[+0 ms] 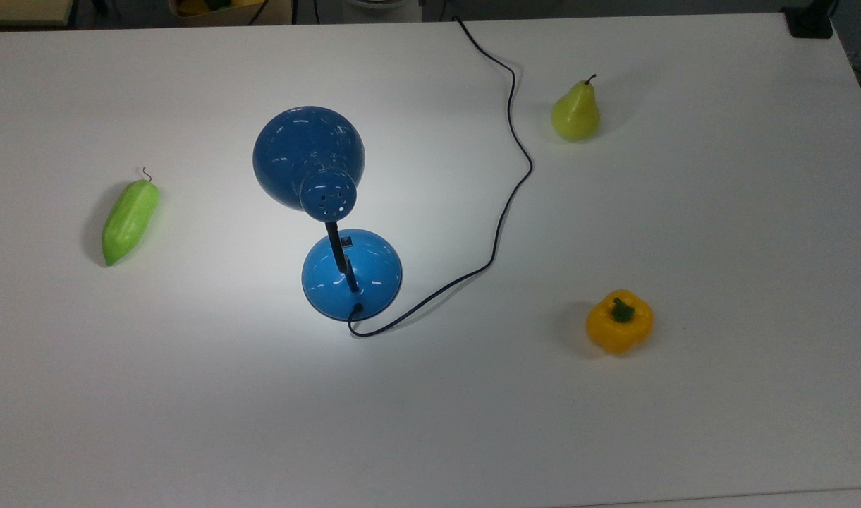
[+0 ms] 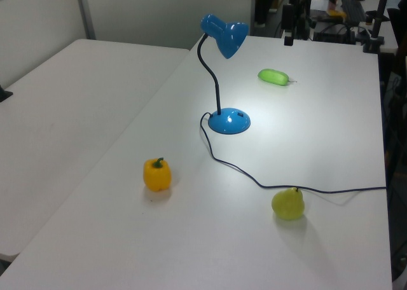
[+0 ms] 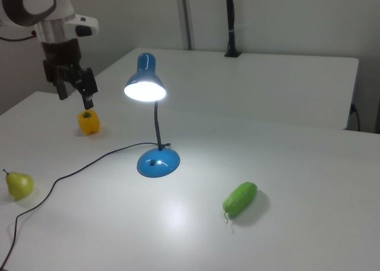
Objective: Turn on desk lamp
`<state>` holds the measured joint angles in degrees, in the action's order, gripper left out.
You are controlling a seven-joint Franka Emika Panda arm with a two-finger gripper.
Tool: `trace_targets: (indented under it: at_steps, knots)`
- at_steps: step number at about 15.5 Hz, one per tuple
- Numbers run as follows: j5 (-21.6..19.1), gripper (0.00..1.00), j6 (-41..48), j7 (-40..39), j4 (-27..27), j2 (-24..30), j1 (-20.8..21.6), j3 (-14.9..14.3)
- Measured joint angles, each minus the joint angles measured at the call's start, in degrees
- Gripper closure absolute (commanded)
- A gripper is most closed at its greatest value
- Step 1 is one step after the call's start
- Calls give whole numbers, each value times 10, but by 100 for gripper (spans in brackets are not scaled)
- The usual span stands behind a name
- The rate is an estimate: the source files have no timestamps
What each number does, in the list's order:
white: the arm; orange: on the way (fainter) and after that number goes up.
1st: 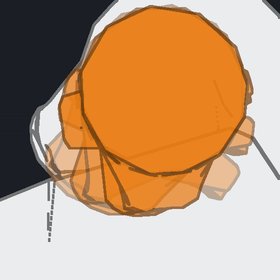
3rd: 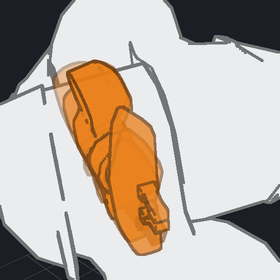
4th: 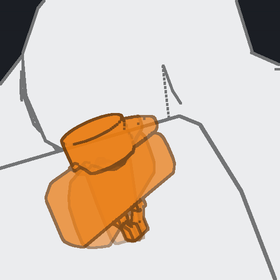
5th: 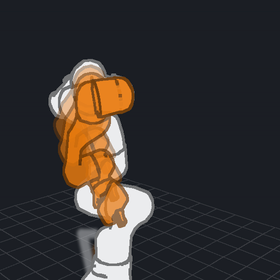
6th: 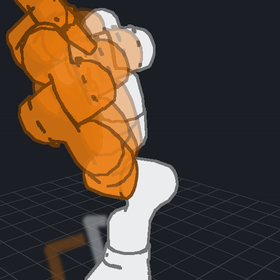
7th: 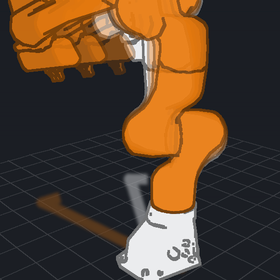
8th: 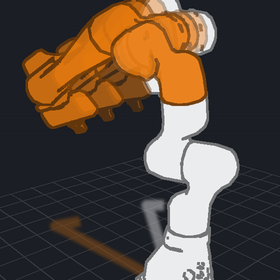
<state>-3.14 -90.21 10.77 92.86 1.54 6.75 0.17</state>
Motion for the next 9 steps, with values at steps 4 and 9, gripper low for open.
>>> trace_targets:
  at_steps: [4,9]
  knots:
    - [-1,0,-19,-64,-3,-4,-6,0]
    - [10,0,-58,-130,-3,-13,-18,0]
